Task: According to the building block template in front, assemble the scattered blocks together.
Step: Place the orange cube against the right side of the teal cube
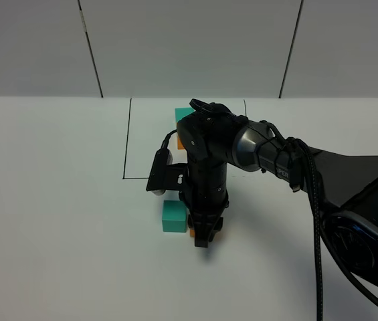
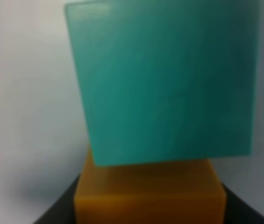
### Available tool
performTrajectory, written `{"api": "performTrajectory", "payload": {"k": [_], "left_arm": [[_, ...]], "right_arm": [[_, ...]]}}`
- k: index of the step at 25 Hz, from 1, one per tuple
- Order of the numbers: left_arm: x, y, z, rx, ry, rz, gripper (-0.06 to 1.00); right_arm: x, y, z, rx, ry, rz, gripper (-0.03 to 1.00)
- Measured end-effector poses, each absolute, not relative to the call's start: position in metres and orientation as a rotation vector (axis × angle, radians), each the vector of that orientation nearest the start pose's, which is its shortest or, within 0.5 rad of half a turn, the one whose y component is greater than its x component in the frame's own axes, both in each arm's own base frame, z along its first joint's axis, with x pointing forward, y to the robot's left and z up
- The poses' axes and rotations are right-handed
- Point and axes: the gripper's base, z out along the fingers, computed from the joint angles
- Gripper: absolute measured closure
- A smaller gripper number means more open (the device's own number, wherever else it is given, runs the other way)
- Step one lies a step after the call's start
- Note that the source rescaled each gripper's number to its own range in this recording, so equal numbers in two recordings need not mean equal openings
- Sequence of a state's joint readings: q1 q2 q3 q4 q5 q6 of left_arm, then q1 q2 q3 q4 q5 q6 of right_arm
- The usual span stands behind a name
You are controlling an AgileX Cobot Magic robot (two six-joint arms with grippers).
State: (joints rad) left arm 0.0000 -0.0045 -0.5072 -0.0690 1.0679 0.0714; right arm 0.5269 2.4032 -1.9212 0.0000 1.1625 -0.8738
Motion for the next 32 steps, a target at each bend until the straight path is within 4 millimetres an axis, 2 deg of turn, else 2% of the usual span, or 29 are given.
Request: {"api": "performTrajectory", "payload": {"k": [16, 32], "left_arm": [[-0.0068, -0.0055, 0.2788, 0.077, 2.037, -0.038, 0.25], [-0.0068, -0.0055, 0.2788, 0.077, 2.037, -0.038, 0.25]], "right_arm": [[0.4152, 0.2415, 0.1160, -1.989, 2.357, -0.016, 0.97], [0.4131, 0.2444, 0.1156, -2.072, 2.290, -0.017, 0.97]]}}
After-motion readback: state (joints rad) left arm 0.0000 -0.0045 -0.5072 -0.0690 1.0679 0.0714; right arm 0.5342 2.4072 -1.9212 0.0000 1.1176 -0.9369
